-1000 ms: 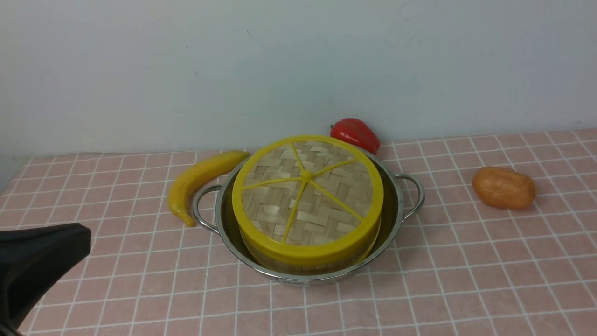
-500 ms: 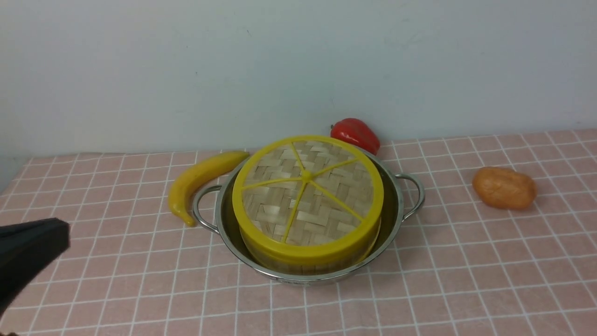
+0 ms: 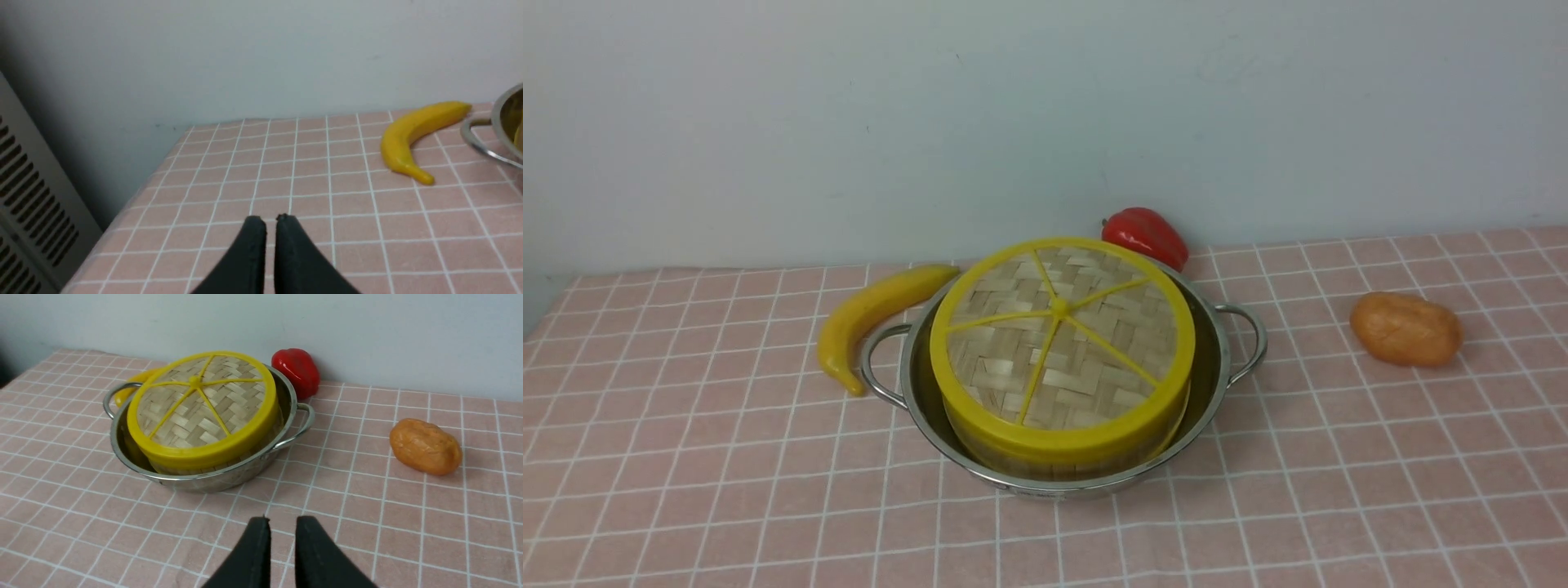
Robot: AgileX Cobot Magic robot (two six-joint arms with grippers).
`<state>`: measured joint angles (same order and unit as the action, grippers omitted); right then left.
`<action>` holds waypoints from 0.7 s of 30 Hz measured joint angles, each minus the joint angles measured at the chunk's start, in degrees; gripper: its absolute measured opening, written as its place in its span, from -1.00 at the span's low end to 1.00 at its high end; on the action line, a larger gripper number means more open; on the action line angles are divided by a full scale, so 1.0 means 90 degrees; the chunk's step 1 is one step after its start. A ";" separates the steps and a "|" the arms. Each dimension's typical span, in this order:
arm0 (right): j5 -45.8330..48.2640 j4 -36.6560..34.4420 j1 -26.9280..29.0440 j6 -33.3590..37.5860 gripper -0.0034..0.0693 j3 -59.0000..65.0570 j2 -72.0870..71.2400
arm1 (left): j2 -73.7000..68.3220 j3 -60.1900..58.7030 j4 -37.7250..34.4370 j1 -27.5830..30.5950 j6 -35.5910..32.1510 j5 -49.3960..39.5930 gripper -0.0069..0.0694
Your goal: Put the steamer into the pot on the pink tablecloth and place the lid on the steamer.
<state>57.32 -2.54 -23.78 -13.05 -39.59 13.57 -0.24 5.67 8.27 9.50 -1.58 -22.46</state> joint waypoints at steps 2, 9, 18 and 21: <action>0.0000 -0.0015 0.0000 0.0000 -0.56 0.0007 0.0000 | 0.0011 -0.0326 -0.0006 0.0014 0.0000 0.0155 -0.71; 0.0000 -0.0215 0.0000 0.0000 -0.49 0.0007 0.0000 | 0.0019 -0.0680 -0.0006 0.0014 -0.0013 0.0218 -0.68; 0.0000 -0.0351 0.0000 0.0000 -0.43 0.0007 0.0000 | 0.0029 -0.0680 -0.0006 0.0014 -0.0013 0.0299 -0.65; 0.0000 -0.0351 0.0000 0.0000 -0.41 0.0007 0.0000 | 0.0029 -0.0680 -0.0006 0.0014 -0.0013 0.0301 -0.62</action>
<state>57.32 -5.70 -23.78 -13.05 -39.52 13.57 0.02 -0.45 8.21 9.63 -1.69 -19.75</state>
